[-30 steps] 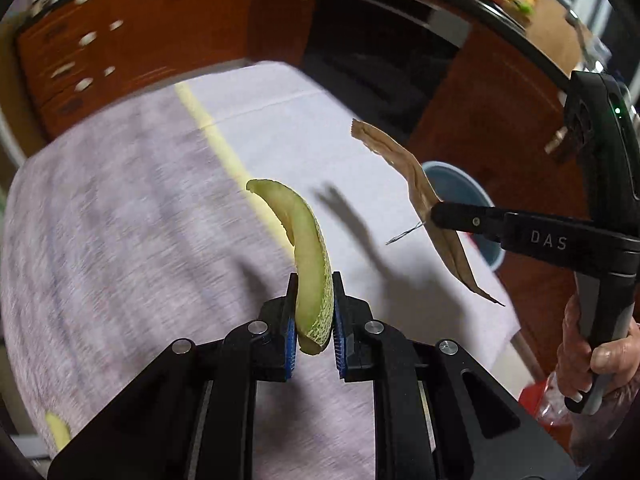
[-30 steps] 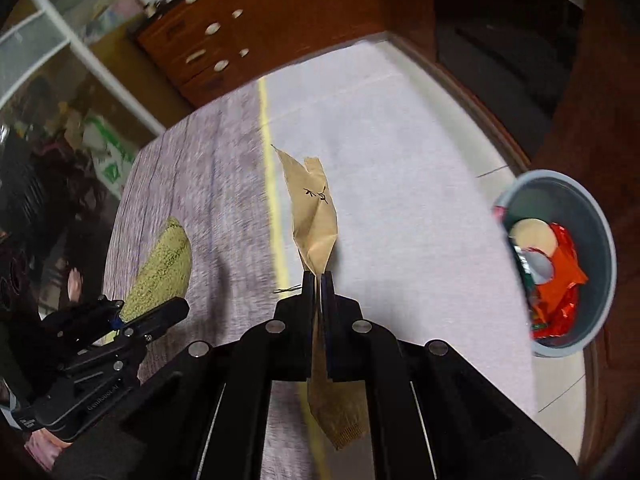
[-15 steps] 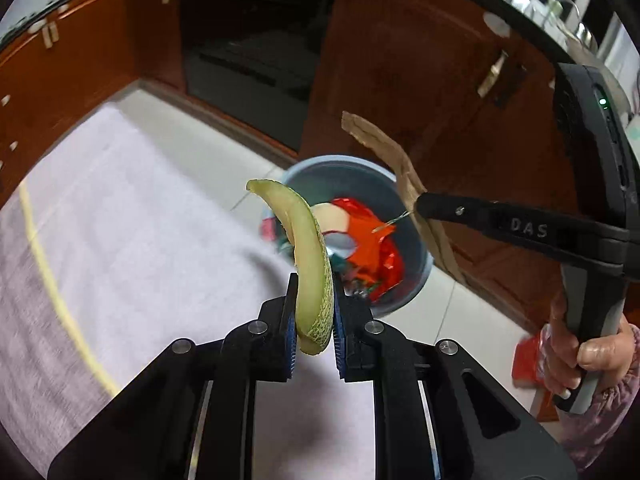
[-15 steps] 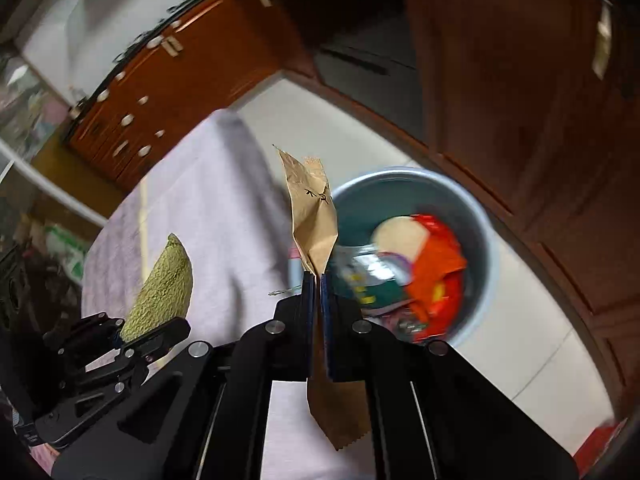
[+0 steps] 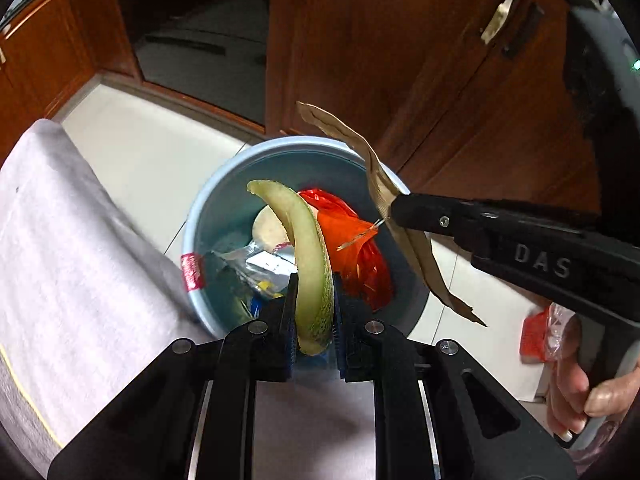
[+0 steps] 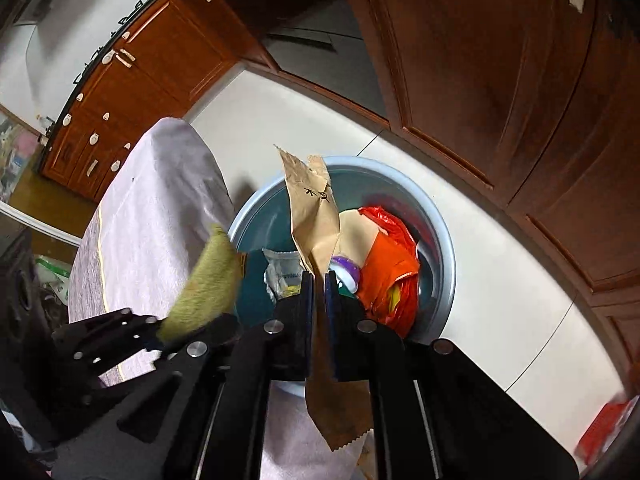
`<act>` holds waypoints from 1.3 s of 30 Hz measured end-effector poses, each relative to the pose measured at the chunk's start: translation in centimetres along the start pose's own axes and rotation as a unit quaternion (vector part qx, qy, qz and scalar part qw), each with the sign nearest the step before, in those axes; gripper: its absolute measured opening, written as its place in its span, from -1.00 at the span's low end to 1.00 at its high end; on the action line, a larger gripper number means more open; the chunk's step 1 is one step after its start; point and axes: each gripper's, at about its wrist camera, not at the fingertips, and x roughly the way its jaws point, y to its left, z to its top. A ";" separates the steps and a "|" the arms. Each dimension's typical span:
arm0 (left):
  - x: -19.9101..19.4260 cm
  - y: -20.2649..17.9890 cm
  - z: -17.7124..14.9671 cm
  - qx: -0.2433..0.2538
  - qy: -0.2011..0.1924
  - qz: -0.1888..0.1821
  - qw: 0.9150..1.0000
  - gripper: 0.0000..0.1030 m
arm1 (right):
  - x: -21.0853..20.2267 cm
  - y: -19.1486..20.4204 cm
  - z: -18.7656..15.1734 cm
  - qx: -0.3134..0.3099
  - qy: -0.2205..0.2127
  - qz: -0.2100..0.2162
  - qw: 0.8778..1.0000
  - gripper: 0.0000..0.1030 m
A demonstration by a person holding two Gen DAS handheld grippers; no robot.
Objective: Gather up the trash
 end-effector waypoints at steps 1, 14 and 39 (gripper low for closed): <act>0.3 0.0 0.2 -0.001 0.003 0.001 1.000 -0.69 | 0.1 -0.1 0.2 -0.001 0.000 0.001 1.000 -0.80; -1.6 0.9 0.1 -0.003 -0.032 0.055 0.998 0.46 | -1.2 0.9 0.8 -0.013 -0.014 0.014 1.000 0.42; -13.3 1.8 -11.3 -0.027 -0.078 0.105 0.991 0.92 | -9.2 5.7 -6.6 -0.080 -0.031 -0.062 0.994 0.87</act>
